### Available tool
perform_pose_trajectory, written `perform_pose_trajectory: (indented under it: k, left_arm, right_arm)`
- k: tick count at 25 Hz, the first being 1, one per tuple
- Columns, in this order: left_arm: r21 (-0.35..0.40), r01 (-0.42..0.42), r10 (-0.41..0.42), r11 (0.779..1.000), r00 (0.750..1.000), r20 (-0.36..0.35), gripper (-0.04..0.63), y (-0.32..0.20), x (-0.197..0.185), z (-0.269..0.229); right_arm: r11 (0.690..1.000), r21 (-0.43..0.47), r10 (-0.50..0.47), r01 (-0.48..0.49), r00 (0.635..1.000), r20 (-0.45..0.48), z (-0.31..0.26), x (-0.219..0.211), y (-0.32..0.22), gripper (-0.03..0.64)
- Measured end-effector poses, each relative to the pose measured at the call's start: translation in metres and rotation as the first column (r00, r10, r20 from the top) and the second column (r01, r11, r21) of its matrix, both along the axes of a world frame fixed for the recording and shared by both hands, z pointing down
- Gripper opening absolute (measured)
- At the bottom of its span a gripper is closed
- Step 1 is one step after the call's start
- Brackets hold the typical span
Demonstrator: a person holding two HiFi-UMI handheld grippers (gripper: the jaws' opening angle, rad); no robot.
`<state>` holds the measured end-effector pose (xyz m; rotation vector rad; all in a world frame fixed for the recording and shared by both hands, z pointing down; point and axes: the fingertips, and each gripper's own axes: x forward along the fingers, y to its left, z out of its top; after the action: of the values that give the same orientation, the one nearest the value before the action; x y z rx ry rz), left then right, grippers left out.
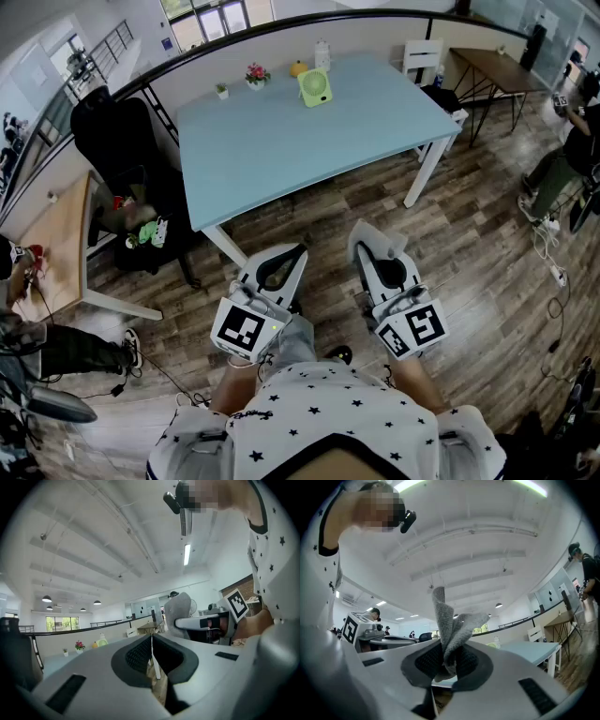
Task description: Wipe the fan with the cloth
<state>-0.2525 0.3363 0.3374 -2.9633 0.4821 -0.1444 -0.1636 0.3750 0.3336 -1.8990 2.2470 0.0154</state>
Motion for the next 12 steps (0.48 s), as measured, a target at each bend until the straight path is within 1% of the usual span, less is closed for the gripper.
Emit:
perform_pose_trajectory:
  k: [7,12]
  left_arm:
    - [-0.003,0.004,-0.004,1.000,1.000,0.012,0.031,0.0059,-0.0007,0.0020]
    - [-0.001,0.018,-0.018,1.000,1.000,0.003,0.031,0.0063,-0.0037,-0.0005]
  right_arm:
    - [1.000,0.004,-0.009,0.009,1.000,0.010,0.0014,-0.0009,0.0049,0.040]
    - [1.000,0.007,-0.025,0.025,0.999,0.022,0.0012,-0.0035,0.0042,0.040]
